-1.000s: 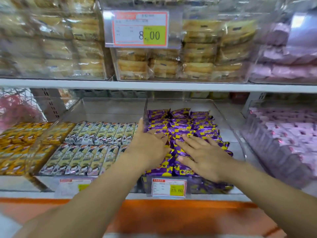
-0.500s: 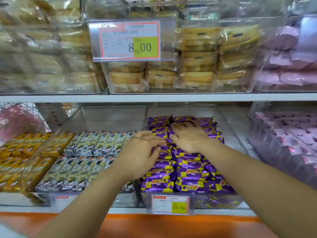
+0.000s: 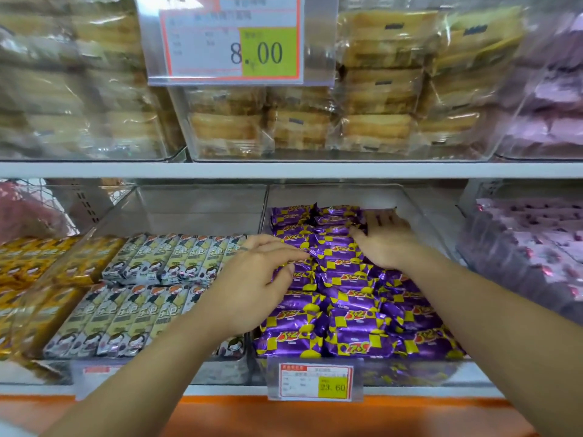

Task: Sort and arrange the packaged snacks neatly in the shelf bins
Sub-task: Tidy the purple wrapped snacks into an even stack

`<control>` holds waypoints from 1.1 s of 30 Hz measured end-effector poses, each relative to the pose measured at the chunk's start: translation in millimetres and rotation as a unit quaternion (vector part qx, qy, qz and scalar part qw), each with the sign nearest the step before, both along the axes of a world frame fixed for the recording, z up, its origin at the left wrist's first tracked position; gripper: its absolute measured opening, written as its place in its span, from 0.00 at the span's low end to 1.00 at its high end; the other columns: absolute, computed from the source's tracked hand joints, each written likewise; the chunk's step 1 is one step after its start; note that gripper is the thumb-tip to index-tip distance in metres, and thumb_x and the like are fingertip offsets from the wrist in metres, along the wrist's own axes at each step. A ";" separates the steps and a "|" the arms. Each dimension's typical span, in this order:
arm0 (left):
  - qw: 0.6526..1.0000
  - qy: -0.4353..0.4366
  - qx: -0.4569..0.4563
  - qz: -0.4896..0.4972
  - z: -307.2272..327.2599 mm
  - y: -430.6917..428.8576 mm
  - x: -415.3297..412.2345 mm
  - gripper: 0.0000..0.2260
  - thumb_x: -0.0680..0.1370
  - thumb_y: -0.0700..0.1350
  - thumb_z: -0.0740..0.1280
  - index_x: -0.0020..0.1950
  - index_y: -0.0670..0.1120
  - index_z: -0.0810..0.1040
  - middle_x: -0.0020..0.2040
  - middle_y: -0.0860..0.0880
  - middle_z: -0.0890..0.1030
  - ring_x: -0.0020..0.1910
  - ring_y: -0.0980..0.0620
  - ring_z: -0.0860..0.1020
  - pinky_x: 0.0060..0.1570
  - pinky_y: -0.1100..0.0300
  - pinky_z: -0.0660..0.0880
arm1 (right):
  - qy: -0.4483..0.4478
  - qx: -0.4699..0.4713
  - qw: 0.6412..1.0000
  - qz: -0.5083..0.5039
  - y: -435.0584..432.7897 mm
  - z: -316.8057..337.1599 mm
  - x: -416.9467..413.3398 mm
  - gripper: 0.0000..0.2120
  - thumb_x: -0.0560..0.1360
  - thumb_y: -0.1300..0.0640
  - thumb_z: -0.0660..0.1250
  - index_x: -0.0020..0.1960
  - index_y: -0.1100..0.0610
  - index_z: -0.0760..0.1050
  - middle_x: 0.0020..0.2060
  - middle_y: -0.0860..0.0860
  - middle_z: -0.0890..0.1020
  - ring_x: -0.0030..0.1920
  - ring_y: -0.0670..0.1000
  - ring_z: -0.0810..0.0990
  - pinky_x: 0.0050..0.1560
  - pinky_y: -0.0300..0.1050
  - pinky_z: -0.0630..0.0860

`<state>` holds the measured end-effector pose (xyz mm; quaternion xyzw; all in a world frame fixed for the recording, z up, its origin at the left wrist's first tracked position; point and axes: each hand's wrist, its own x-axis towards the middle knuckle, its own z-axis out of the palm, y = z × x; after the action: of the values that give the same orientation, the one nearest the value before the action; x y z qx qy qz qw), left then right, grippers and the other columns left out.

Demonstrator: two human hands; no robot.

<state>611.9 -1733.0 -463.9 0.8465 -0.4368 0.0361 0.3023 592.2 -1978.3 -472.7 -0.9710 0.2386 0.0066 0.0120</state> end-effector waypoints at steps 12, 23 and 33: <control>0.983 0.067 -0.168 -0.007 -4.5 -5.2 -2.6 0.16 0.76 0.43 0.56 0.60 0.55 0.75 0.59 0.57 0.74 0.62 0.60 0.68 0.62 0.74 0.59 | 0.006 0.131 0.976 0.176 99.4 39.4 -69.7 0.30 0.80 0.41 0.47 0.77 0.48 0.40 0.77 0.50 0.42 0.76 0.50 0.41 0.75 0.54 0.44; 0.963 0.004 0.268 -0.006 -9.6 125.0 31.1 0.23 0.82 0.58 0.48 0.77 0.59 0.50 0.78 0.57 0.48 0.77 0.54 0.47 0.74 0.46 0.43 | -0.026 -0.120 0.939 0.321 214.6 20.7 -55.1 0.12 0.73 0.49 0.65 0.53 0.50 0.81 0.54 0.45 0.82 0.64 0.55 0.75 0.67 0.70 0.57; 0.937 0.041 0.336 -0.088 -10.9 149.3 30.0 0.25 0.82 0.59 0.45 0.77 0.57 0.40 0.77 0.54 0.36 0.76 0.51 0.38 0.73 0.45 0.34 | 0.095 -0.202 0.941 0.255 250.6 23.8 -52.0 0.18 0.80 0.56 0.51 0.67 0.55 0.68 0.59 0.50 0.76 0.61 0.53 0.73 0.67 0.59 0.25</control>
<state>642.0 -1583.7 -474.8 0.8577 -0.4832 -0.1743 0.0195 540.2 -1727.7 -448.9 -0.9762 -0.0203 0.0536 -0.2094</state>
